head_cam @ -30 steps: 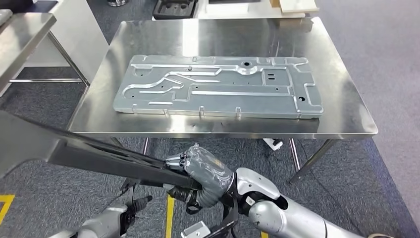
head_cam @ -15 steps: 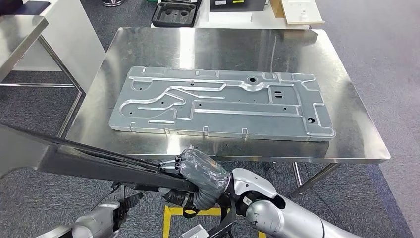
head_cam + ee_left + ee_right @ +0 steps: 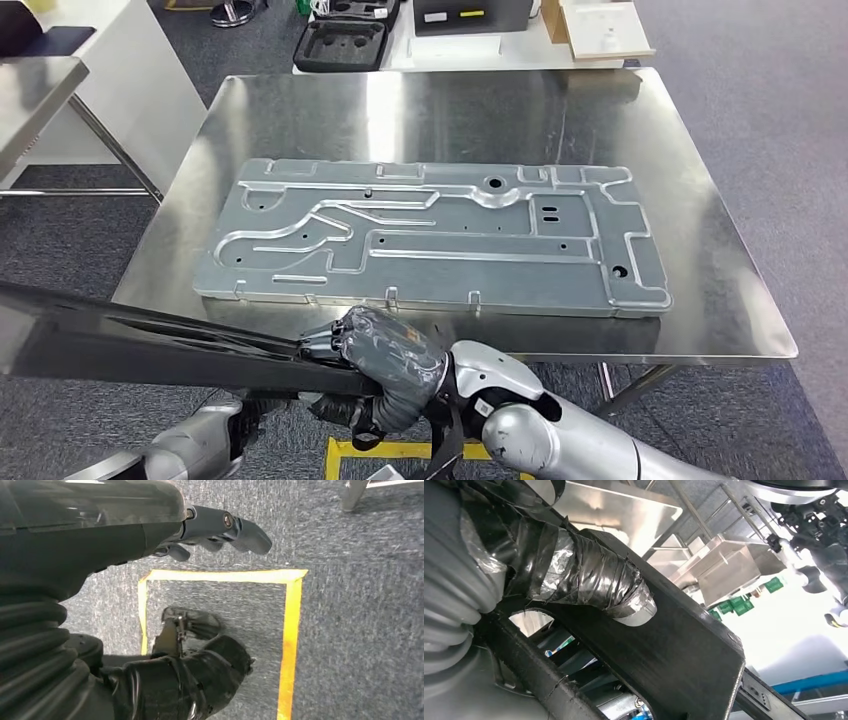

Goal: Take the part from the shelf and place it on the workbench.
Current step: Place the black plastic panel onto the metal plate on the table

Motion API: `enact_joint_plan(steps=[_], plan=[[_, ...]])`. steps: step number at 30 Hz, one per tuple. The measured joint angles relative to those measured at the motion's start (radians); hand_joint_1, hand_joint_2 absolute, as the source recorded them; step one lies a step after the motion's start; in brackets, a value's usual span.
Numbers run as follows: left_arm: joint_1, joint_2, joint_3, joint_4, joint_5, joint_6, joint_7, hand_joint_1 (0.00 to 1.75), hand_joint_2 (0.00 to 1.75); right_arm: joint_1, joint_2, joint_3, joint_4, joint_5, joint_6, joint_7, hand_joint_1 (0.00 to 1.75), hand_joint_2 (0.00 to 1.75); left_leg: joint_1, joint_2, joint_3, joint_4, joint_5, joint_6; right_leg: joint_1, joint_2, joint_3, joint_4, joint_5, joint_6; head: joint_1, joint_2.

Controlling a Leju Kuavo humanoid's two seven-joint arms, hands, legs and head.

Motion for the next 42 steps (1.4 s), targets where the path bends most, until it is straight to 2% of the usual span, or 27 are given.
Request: enact_joint_plan(steps=[1,2,3,5,6,8,11,13,15,16,17,18,20,21,23,25,27,29,31,32,33,34,35,37,38,41,42], plan=[[0.002,0.001,0.0,0.0,0.0,0.0,0.0,0.0,1.75,0.0,0.001,0.0,0.002,0.0,0.001,0.0,1.75,1.75,0.001,0.001,-0.028,0.038,-0.016,-0.003,0.001,0.001,0.003,0.001,-0.004,-0.001,0.0,0.0],[0.003,0.002,0.0,0.0,0.0,0.001,0.0,0.0,1.75,-0.001,0.002,0.0,0.003,0.001,0.003,0.0,1.75,1.75,0.001,0.001,-0.044,0.047,-0.013,-0.004,0.001,0.002,0.006,0.003,-0.009,-0.001,0.0,0.0],[0.005,0.002,0.0,0.0,0.0,0.001,-0.001,0.0,1.75,-0.003,0.003,0.0,0.005,0.003,0.006,0.0,1.75,1.75,0.001,0.001,-0.042,0.021,0.01,-0.004,0.002,0.003,0.009,0.005,-0.013,-0.001,0.0,0.0],[0.003,0.004,0.0,0.0,0.0,0.002,-0.004,0.0,1.75,-0.017,0.008,0.002,0.008,0.016,0.021,0.007,1.75,1.75,0.001,0.003,-0.003,-0.103,0.09,0.001,0.002,0.005,0.014,0.01,-0.021,0.001,0.0,0.0],[0.001,0.005,0.0,0.0,0.0,0.002,-0.004,0.0,1.75,-0.032,0.012,0.004,0.01,0.028,0.032,0.016,1.75,1.75,-0.001,0.003,0.016,-0.16,0.115,0.004,0.003,0.006,0.015,0.012,-0.022,0.003,0.0,0.0],[-0.002,0.005,0.0,0.0,0.0,0.001,-0.005,0.0,1.75,-0.08,0.022,0.011,0.017,0.06,0.06,0.051,1.75,1.75,-0.006,0.004,0.034,-0.213,0.134,0.015,0.005,0.007,0.013,0.013,-0.023,0.012,0.001,0.0],[-0.002,0.005,0.0,0.0,0.0,0.0,-0.004,0.0,1.75,-0.172,0.039,0.022,0.038,0.121,0.101,0.126,1.75,1.75,-0.005,0.004,0.041,-0.221,0.149,0.031,0.007,0.006,0.007,0.019,-0.029,0.029,0.001,0.0],[-0.003,0.004,0.0,0.0,0.0,-0.002,-0.004,0.0,1.75,-0.225,0.048,0.028,0.057,0.155,0.121,0.168,1.75,1.75,0.002,0.005,0.048,-0.229,0.156,0.038,0.006,0.004,-0.015,0.071,-0.064,0.04,0.003,0.0],[-0.003,0.004,0.0,0.0,0.001,-0.004,-0.005,0.0,1.75,-0.271,0.057,0.041,0.084,0.187,0.139,0.204,1.75,1.75,0.002,0.005,0.049,-0.229,0.156,0.042,0.002,0.002,-0.066,0.188,-0.123,0.048,0.004,0.0],[-0.003,0.005,0.0,0.0,0.002,-0.005,-0.005,0.0,1.75,-0.293,0.062,0.049,0.103,0.205,0.148,0.221,1.75,1.75,0.002,0.005,0.049,-0.228,0.155,0.044,-0.001,0.002,-0.092,0.243,-0.143,0.05,0.004,0.0],[-0.001,0.005,0.0,0.0,0.003,-0.006,-0.005,0.0,1.75,-0.316,0.068,0.057,0.124,0.222,0.155,0.236,1.75,1.75,0.003,0.005,0.049,-0.227,0.154,0.044,-0.003,0.001,-0.105,0.27,-0.145,0.052,0.004,0.0],[0.0,0.005,0.0,0.0,0.005,-0.007,-0.006,0.0,1.75,-0.34,0.075,0.066,0.147,0.238,0.162,0.249,1.75,1.75,0.003,0.004,0.049,-0.225,0.153,0.043,-0.005,0.0,-0.1,0.262,-0.131,0.053,0.004,0.0],[0.002,0.005,0.0,0.0,0.006,-0.013,-0.006,0.0,1.75,-0.388,0.089,0.08,0.194,0.265,0.172,0.266,1.75,1.75,0.005,0.003,0.048,-0.216,0.146,0.038,-0.007,-0.001,-0.046,0.154,-0.075,0.051,0.004,0.0],[0.002,0.005,0.0,0.0,0.007,-0.017,-0.006,0.0,1.75,-0.408,0.097,0.087,0.216,0.276,0.176,0.271,1.75,1.75,0.004,0.002,0.046,-0.211,0.141,0.033,-0.006,-0.001,-0.014,0.097,-0.058,0.049,0.005,0.0],[0.001,0.005,0.0,0.0,0.009,-0.027,-0.005,0.0,1.75,-0.442,0.116,0.104,0.264,0.295,0.183,0.276,1.75,1.75,0.002,0.001,0.041,-0.204,0.137,0.023,-0.003,0.0,0.018,0.035,-0.049,0.043,0.004,0.0],[0.001,0.006,0.0,0.0,0.013,-0.04,-0.003,0.0,1.75,-0.467,0.133,0.123,0.319,0.315,0.194,0.28,1.75,1.75,0.002,0.001,0.039,-0.205,0.137,0.016,0.001,0.002,0.02,0.03,-0.05,0.035,0.003,0.0],[0.0,0.006,0.0,0.0,0.015,-0.053,-0.001,0.0,1.75,-0.487,0.147,0.144,0.39,0.349,0.214,0.28,1.75,1.75,0.006,0.002,0.034,-0.196,0.127,0.008,-0.002,0.001,0.024,0.022,-0.047,0.025,0.002,0.0],[-0.001,0.006,0.0,0.0,0.015,-0.059,0.003,0.0,1.75,-0.504,0.155,0.163,0.478,0.396,0.229,0.266,1.75,1.75,0.009,0.004,0.0,-0.127,0.088,-0.002,-0.006,-0.001,0.029,0.014,-0.043,0.016,-0.003,0.0],[-0.002,0.008,0.0,0.0,0.016,-0.062,0.004,0.0,1.75,-0.511,0.157,0.183,0.573,0.443,0.235,0.248,1.75,1.75,0.011,0.006,-0.062,-0.007,0.042,-0.009,-0.005,-0.003,0.028,0.013,-0.043,0.013,-0.006,0.0],[-0.001,0.008,0.0,0.0,0.017,-0.063,0.004,0.0,1.75,-0.511,0.156,0.195,0.616,0.465,0.241,0.244,1.75,1.75,0.012,0.006,-0.086,0.032,0.037,-0.011,-0.005,-0.004,0.029,0.013,-0.043,0.013,-0.006,0.0],[-0.001,0.009,0.0,0.0,0.018,-0.066,0.003,0.0,1.75,-0.512,0.155,0.208,0.664,0.49,0.251,0.243,1.75,1.75,0.012,0.006,-0.097,0.043,0.047,-0.013,-0.005,-0.005,0.029,0.014,-0.044,0.013,-0.007,0.0],[-0.001,0.009,0.0,0.0,0.02,-0.068,0.001,0.0,1.75,-0.513,0.153,0.222,0.709,0.518,0.266,0.244,1.75,1.75,0.014,0.006,-0.089,0.015,0.075,-0.013,-0.006,-0.005,0.029,0.014,-0.045,0.014,-0.007,0.0],[-0.001,0.01,0.0,0.0,0.022,-0.07,-0.001,0.0,1.75,-0.516,0.151,0.236,0.75,0.548,0.283,0.247,1.75,1.75,0.015,0.006,-0.064,-0.043,0.113,-0.012,-0.006,-0.005,0.029,0.015,-0.045,0.016,-0.007,0.0],[-0.003,0.011,-0.001,0.001,0.025,-0.074,-0.004,0.0,1.75,-0.525,0.141,0.262,0.825,0.614,0.314,0.252,1.75,1.75,0.014,0.004,-0.009,-0.158,0.156,-0.009,-0.005,-0.003,0.027,0.017,-0.047,0.023,-0.006,0.0],[-0.004,0.011,-0.003,0.001,0.027,-0.075,-0.005,0.0,1.75,-0.529,0.134,0.274,0.856,0.642,0.325,0.253,1.75,1.75,0.011,0.004,0.007,-0.19,0.162,-0.005,-0.005,-0.001,0.026,0.017,-0.047,0.029,-0.006,0.0],[-0.004,0.012,-0.013,0.001,0.036,-0.078,-0.007,0.0,1.75,-0.538,0.112,0.304,0.935,0.692,0.339,0.257,1.75,1.75,0.007,0.004,0.018,-0.207,0.158,0.013,-0.005,0.001,0.026,0.013,-0.046,0.047,-0.005,0.0],[-0.004,0.011,-0.014,0.001,0.039,-0.077,-0.01,0.0,1.75,-0.539,0.103,0.31,0.955,0.698,0.339,0.261,1.31,1.31,0.008,0.005,0.022,-0.21,0.16,0.019,-0.006,0.001,0.024,0.02,-0.052,0.052,-0.005,0.0]])
